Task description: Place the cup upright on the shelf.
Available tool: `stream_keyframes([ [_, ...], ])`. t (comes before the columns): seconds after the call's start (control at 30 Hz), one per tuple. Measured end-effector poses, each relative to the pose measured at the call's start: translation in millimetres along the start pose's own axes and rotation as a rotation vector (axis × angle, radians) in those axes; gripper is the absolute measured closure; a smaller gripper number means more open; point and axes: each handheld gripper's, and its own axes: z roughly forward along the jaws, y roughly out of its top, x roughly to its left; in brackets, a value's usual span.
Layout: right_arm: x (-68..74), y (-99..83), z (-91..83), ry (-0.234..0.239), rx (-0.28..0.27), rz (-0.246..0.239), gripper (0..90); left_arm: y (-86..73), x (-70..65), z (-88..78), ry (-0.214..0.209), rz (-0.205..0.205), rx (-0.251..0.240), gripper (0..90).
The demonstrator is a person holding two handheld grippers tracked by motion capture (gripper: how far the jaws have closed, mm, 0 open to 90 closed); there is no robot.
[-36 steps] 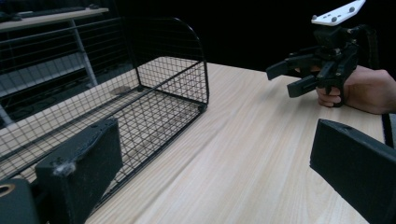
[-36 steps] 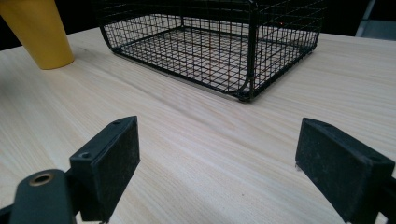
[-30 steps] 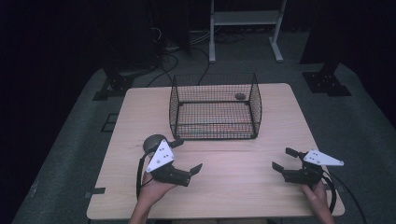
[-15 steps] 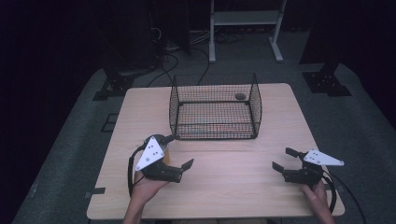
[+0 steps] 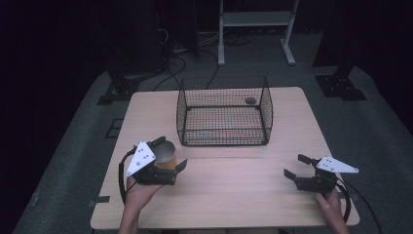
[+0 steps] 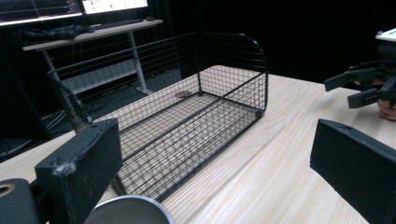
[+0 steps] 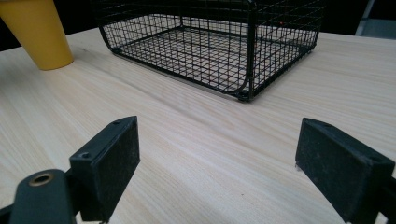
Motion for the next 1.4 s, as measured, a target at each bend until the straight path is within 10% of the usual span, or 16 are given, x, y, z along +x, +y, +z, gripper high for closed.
stream_keyframes([
  [1.4,-0.7,0.0,-0.2,-0.001,-0.001,0.007,12.7,-54.7,48.3,-4.3,0.100,-0.130,0.109,0.0],
])
